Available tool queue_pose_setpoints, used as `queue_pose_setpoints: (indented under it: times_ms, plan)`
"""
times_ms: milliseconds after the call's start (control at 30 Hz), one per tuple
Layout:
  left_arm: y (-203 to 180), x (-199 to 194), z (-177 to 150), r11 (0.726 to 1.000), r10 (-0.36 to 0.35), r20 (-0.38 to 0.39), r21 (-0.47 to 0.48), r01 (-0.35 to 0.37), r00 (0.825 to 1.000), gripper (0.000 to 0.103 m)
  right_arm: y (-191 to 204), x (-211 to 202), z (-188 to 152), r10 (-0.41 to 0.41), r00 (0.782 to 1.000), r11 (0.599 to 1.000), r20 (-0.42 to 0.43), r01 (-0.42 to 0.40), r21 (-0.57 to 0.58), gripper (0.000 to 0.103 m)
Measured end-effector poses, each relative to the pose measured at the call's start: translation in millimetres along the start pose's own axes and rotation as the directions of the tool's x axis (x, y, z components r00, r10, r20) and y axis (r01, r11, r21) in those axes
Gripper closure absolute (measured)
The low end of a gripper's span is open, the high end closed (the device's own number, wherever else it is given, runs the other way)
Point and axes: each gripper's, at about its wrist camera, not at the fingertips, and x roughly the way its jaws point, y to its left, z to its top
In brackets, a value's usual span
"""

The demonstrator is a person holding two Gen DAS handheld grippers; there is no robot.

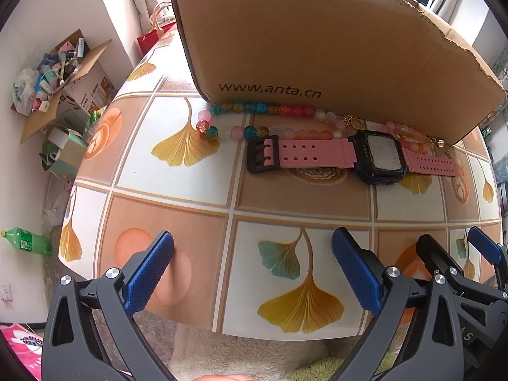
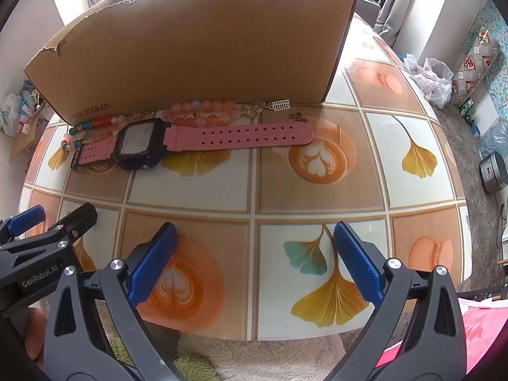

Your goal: Organize jewelry

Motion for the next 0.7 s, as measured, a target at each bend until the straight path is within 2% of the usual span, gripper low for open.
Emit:
queue_pose_setpoints:
  times_ms: [533, 700]
  plan:
    - [0.2, 0.1, -0.2, 1.000, -0.001, -0.003, 0.003, 0.001, 1.000, 0.006, 0.0, -0.1, 0.1, 0.001, 1.000, 1.000, 0.000, -0.001, 0.001, 0.007]
    - [0.9, -1.4, -4.7, 1.000, -0.007, 0.025, 0.011, 0.007, 1.000, 0.006, 1.9, 1.9, -0.3, 0.001, 1.000, 1.000, 0.000, -0.001, 0.000, 0.007]
